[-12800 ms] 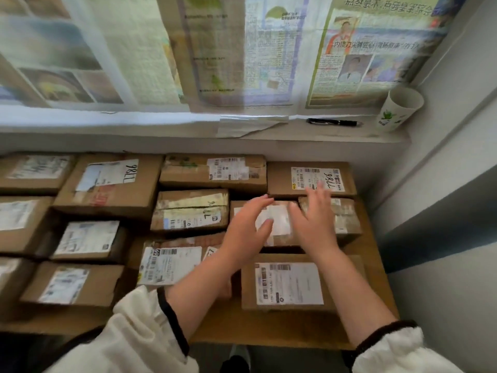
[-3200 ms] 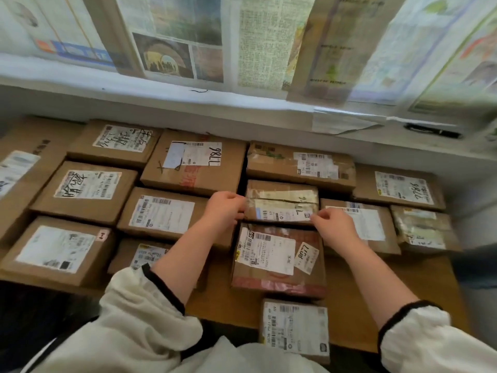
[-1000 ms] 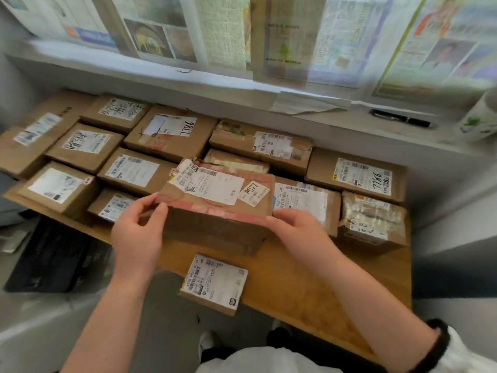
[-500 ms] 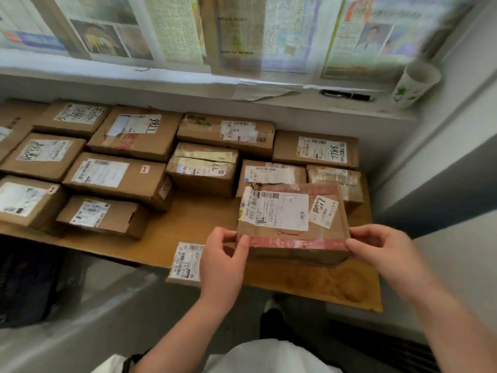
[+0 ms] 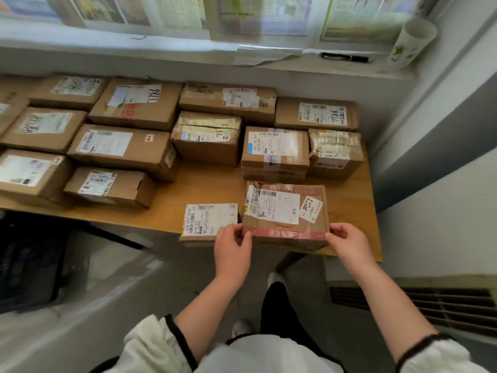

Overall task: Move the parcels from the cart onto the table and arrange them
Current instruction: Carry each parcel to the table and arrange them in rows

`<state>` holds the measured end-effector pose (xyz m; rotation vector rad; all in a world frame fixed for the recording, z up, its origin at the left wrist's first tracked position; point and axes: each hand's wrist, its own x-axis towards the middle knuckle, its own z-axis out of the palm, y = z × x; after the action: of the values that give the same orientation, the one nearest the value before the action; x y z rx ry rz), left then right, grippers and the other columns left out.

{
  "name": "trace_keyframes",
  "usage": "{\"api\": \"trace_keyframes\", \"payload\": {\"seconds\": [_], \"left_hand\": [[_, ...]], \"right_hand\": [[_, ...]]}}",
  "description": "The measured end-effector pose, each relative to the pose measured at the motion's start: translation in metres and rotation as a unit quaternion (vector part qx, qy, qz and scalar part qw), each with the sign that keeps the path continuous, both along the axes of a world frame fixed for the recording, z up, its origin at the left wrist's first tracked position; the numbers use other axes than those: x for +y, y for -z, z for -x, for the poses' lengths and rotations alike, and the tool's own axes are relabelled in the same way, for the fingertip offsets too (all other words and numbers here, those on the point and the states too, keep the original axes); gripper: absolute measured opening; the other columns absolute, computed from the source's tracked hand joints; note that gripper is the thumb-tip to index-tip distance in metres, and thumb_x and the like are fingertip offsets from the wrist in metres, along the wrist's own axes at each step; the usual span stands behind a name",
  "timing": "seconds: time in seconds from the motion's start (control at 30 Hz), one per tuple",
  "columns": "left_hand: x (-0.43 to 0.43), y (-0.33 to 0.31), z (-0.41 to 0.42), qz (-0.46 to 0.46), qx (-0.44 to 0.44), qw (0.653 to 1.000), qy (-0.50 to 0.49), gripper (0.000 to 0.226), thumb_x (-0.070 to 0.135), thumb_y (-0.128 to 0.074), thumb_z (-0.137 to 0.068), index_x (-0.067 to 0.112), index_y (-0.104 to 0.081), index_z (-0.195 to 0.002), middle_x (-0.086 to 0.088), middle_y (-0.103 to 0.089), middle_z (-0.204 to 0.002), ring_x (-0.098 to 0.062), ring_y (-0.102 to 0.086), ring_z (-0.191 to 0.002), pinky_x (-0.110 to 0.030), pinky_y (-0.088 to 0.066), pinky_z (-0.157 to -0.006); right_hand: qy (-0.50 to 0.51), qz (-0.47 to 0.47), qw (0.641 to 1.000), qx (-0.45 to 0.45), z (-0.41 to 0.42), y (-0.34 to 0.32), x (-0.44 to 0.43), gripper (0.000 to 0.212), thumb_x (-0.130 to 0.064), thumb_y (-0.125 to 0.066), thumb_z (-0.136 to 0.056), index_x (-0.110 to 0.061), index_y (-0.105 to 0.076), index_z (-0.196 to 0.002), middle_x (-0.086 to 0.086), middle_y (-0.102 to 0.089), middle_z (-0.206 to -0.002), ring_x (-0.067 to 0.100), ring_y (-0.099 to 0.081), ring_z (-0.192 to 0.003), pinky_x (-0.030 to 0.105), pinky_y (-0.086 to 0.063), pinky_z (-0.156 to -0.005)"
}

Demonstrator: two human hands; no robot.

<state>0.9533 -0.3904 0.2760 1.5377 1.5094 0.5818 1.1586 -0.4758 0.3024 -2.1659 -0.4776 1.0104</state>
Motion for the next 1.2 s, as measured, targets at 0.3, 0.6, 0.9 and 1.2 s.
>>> {"api": "trace_keyframes", "payload": {"seconds": [0.3, 0.6, 0.9, 1.2], "left_hand": [[0.085, -0.009, 0.084, 0.07, 0.082, 0.959, -0.263, 0.043, 0.03, -0.062, -0.087, 0.021, -0.05, -0.127, -0.005, -0.048, -0.126, -0.027, -0.05, -0.114, -0.042, -0.047, -0.091], [0.097, 0.005, 0.088, 0.327, 0.017, 0.915, -0.236, 0.031, 0.036, -0.066, -0.083, 0.014, -0.058, -0.103, -0.011, -0.062, -0.105, -0.031, -0.061, -0.085, -0.041, -0.053, -0.062], [0.074, 0.019, 0.063, 0.309, -0.111, 0.853, -0.405, 0.059, 0.027, -0.067, -0.083, 0.007, -0.038, -0.131, -0.017, -0.062, -0.111, -0.032, -0.062, -0.088, -0.037, -0.049, -0.064], [0.164, 0.006, 0.079, 0.138, -0.117, 0.931, -0.317, 0.05, 0.018, -0.067, -0.085, 0.016, -0.049, -0.132, -0.001, -0.056, -0.125, -0.015, -0.054, -0.109, -0.026, -0.048, -0.082]], "right_hand": [[-0.084, -0.113, 0.982, -0.126, 0.028, -0.05, 0.077, 0.025, -0.022, -0.055, -0.094, -0.019, -0.056, -0.119, -0.01, -0.056, -0.111, 0.007, -0.053, -0.102, 0.013, -0.043, -0.064], [-0.389, 0.02, 0.921, 0.034, 0.127, -0.024, 0.179, 0.056, -0.035, -0.049, -0.093, -0.014, -0.035, -0.143, 0.005, -0.047, -0.139, 0.011, -0.047, -0.101, 0.02, -0.039, -0.07], [-0.659, 0.129, 0.716, -0.191, 0.137, 0.008, 0.209, 0.019, -0.013, -0.04, -0.095, -0.008, -0.058, -0.095, 0.005, -0.058, -0.086, 0.017, -0.058, -0.074, 0.022, -0.045, -0.053], [-0.507, 0.071, 0.858, -0.029, 0.124, 0.019, 0.243, 0.038, -0.019, -0.055, -0.091, -0.012, -0.048, -0.128, 0.004, -0.057, -0.131, 0.018, -0.059, -0.111, 0.012, -0.045, -0.063]]}}
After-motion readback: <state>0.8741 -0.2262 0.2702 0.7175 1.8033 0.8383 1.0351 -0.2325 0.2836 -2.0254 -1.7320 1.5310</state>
